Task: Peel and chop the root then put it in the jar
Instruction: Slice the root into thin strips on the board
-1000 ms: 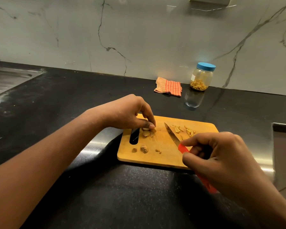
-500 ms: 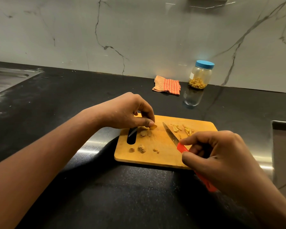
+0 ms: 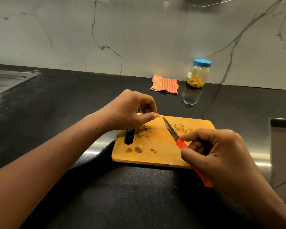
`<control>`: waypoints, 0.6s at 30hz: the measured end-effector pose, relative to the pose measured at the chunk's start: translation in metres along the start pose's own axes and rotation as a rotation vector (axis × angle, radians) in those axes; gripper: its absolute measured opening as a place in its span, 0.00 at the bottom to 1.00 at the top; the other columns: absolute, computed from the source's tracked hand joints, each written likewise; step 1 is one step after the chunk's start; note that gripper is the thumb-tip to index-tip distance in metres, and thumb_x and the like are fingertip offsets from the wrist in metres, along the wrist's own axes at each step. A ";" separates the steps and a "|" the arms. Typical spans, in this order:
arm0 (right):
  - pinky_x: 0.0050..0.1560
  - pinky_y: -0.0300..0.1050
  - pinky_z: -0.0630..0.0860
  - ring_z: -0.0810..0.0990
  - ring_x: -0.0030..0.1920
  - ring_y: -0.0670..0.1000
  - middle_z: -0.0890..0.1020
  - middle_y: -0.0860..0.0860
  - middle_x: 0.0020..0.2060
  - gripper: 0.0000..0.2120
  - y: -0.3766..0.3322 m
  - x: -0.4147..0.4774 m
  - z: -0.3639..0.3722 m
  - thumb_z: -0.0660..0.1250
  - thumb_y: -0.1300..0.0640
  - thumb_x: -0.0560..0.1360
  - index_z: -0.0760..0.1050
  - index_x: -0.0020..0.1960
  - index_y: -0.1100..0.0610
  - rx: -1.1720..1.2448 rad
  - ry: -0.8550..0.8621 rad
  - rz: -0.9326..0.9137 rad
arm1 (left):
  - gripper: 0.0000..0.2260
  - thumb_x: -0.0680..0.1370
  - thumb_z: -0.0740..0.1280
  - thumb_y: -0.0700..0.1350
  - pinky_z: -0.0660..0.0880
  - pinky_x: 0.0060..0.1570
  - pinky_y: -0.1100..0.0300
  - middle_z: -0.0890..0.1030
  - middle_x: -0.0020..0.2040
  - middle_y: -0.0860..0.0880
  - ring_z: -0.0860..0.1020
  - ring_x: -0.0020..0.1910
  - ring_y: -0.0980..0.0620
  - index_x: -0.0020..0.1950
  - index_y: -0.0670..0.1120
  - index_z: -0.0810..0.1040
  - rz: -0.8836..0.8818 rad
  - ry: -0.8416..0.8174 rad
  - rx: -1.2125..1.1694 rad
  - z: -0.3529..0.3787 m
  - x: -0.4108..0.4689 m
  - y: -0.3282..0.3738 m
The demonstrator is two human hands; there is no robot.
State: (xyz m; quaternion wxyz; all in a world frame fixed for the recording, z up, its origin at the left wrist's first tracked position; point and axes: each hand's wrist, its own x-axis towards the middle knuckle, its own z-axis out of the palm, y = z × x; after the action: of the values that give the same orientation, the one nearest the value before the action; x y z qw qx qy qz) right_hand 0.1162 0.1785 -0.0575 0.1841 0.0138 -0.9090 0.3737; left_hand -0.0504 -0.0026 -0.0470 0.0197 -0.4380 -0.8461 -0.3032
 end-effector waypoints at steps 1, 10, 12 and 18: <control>0.30 0.42 0.79 0.80 0.29 0.47 0.82 0.48 0.31 0.08 0.000 0.000 0.000 0.74 0.57 0.65 0.83 0.44 0.50 -0.001 0.009 0.000 | 0.04 0.76 0.71 0.47 0.78 0.49 0.68 0.82 0.43 0.57 0.81 0.44 0.59 0.50 0.50 0.81 0.023 0.029 0.026 0.004 0.001 0.003; 0.31 0.40 0.79 0.79 0.30 0.44 0.82 0.47 0.30 0.09 0.003 -0.001 0.001 0.73 0.54 0.64 0.83 0.45 0.50 -0.025 0.026 0.025 | 0.08 0.77 0.69 0.51 0.74 0.45 0.69 0.83 0.47 0.55 0.77 0.45 0.57 0.53 0.51 0.82 0.058 0.016 0.239 0.029 0.009 0.012; 0.31 0.40 0.79 0.80 0.31 0.44 0.82 0.48 0.30 0.10 0.004 -0.001 0.001 0.73 0.53 0.64 0.83 0.45 0.50 -0.028 0.026 0.026 | 0.08 0.77 0.69 0.51 0.74 0.46 0.68 0.83 0.47 0.55 0.77 0.45 0.58 0.53 0.51 0.82 0.053 0.010 0.238 0.029 0.009 0.012; 0.33 0.37 0.79 0.80 0.32 0.43 0.81 0.48 0.30 0.11 0.006 -0.002 0.001 0.73 0.53 0.65 0.83 0.47 0.51 -0.037 0.009 0.026 | 0.09 0.76 0.70 0.52 0.68 0.45 0.74 0.82 0.48 0.56 0.76 0.46 0.59 0.54 0.52 0.84 0.045 -0.030 0.226 0.028 0.008 0.012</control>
State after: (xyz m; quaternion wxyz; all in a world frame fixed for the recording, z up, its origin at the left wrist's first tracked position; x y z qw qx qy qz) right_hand 0.1172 0.1819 -0.0626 0.1835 -0.0031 -0.9151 0.3591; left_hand -0.0402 0.0232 -0.0617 0.0630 -0.4565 -0.8650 -0.1985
